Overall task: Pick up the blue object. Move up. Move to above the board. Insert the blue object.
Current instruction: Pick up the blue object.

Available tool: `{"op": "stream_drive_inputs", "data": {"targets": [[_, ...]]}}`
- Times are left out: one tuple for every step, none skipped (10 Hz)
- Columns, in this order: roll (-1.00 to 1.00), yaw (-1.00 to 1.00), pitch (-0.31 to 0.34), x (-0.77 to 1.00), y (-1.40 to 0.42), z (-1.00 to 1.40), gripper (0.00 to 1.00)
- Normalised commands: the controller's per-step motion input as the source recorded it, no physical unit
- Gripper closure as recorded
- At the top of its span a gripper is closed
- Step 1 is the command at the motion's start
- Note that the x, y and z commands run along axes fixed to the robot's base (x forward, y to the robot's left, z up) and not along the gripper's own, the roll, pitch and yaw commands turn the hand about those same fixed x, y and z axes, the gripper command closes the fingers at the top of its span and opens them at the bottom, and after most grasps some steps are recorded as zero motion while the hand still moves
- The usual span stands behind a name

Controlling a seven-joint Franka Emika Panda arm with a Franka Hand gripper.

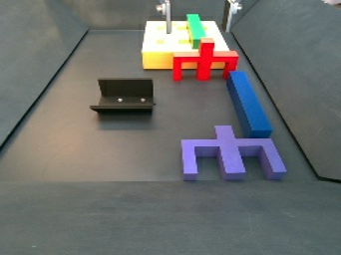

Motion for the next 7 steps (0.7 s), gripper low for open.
{"op": "stream_drive_inputs", "data": {"targets": [[0.03, 0.0, -0.074, -0.31, -0.29, -0.33, 0.0], [0.13, 0.01, -0.211, -0.86, -0.47, -0.55, 0.0], [0.12, 0.0, -0.216, -0.92, -0.44, -0.6, 0.0], [0.13, 0.0, -0.264, -0.74, -0.34, -0.63, 0.0], [0.0, 0.0, -0.147, -0.25, 0.0, -0.68, 0.0], [0.0, -0.05, -0.109, -0.15, 0.0, -0.74, 0.0], [0.0, -0.03, -0.166, -0.35, 0.0, -0.85, 0.0]]}}
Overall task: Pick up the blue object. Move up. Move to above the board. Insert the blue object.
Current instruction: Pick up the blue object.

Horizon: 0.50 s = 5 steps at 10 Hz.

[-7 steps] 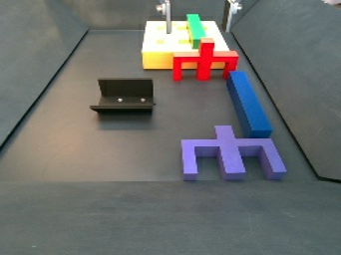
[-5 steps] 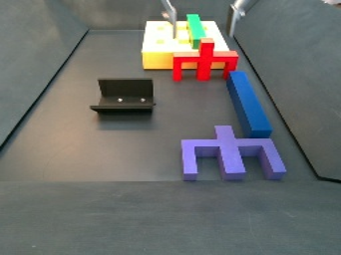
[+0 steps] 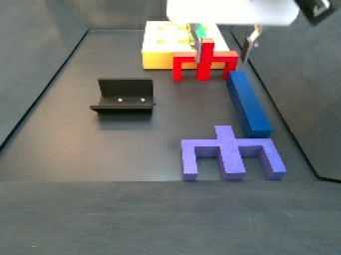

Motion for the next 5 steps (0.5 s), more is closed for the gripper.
{"op": "stream_drive_inputs", "data": {"targets": [[0.0, -0.07, -0.184, -0.45, -0.03, -0.88, 0.0], [0.0, -0.15, -0.16, -0.54, -0.03, -0.78, 0.0], [0.0, -0.14, -0.159, -0.68, 0.0, -0.63, 0.0], [0.0, -0.15, -0.114, -0.58, 0.01, -0.56, 0.0], [0.0, -0.2, -0.061, -0.31, 0.07, -0.49, 0.0]]}}
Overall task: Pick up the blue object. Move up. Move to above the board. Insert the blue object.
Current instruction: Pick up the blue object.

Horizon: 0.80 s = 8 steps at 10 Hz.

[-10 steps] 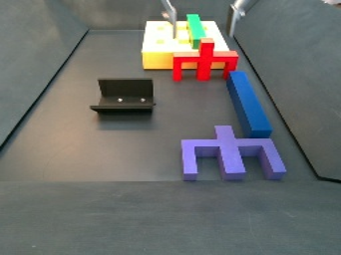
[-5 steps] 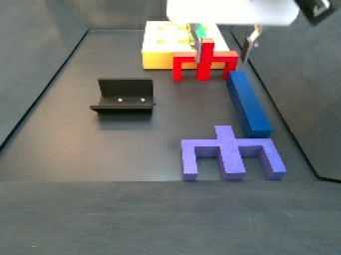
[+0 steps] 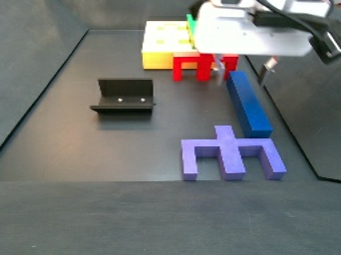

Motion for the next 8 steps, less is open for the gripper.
{"op": "stream_drive_inputs", "data": {"targets": [[0.01, -0.18, -0.024, -0.11, 0.07, -0.46, 0.0], [0.07, -0.15, 0.0, 0.0, 0.1, -0.51, 0.0], [0.08, -0.14, 0.0, -0.03, 0.17, -0.48, 0.0], [0.07, -0.12, 0.0, -0.06, 0.19, -0.41, 0.0], [0.0, -0.1, 0.0, -0.05, 0.24, -0.33, 0.0], [0.0, 0.0, 0.0, 0.0, 0.02, -0.19, 0.0], [-0.01, 0.0, 0.0, 0.0, 0.0, 0.0, 0.0], [-0.01, 0.0, 0.0, 0.0, 0.02, 0.0, 0.0]]}}
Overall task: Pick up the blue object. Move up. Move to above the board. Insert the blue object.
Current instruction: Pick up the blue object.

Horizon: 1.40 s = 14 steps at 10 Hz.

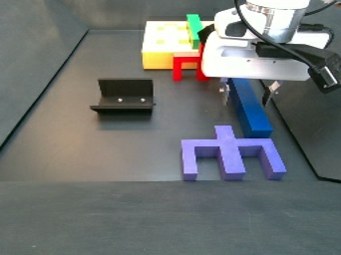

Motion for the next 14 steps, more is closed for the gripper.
{"op": "stream_drive_inputs", "data": {"targets": [[-0.08, 0.0, 0.0, 0.0, 0.02, 0.01, 0.0], [-0.13, 0.0, -0.02, 0.0, 0.0, 0.0, 0.0], [-0.14, 0.0, -0.026, -0.09, 0.0, 0.04, 0.0], [-0.12, 0.0, -0.031, -0.12, 0.0, 0.06, 0.0], [-0.11, 0.0, -0.014, -0.07, 0.0, 0.08, 0.0], [-0.1, 0.0, 0.0, -0.01, 0.0, 0.09, 0.0], [-0.07, 0.0, -0.009, -0.01, 0.02, 0.0, 0.0], [0.0, 0.0, 0.0, 0.0, 0.0, 0.0, 0.0], [0.0, 0.0, 0.0, 0.0, 0.0, 0.0, 1.0], [0.0, 0.0, 0.0, 0.0, 0.0, 0.0, 1.0], [0.0, 0.0, 0.0, 0.0, 0.0, 0.0, 1.0], [0.0, 0.0, 0.0, 0.0, 0.0, 0.0, 1.0], [0.0, 0.0, 0.0, 0.0, 0.0, 0.0, 1.0], [0.0, 0.0, 0.0, 0.0, 0.0, 0.0, 1.0]]}}
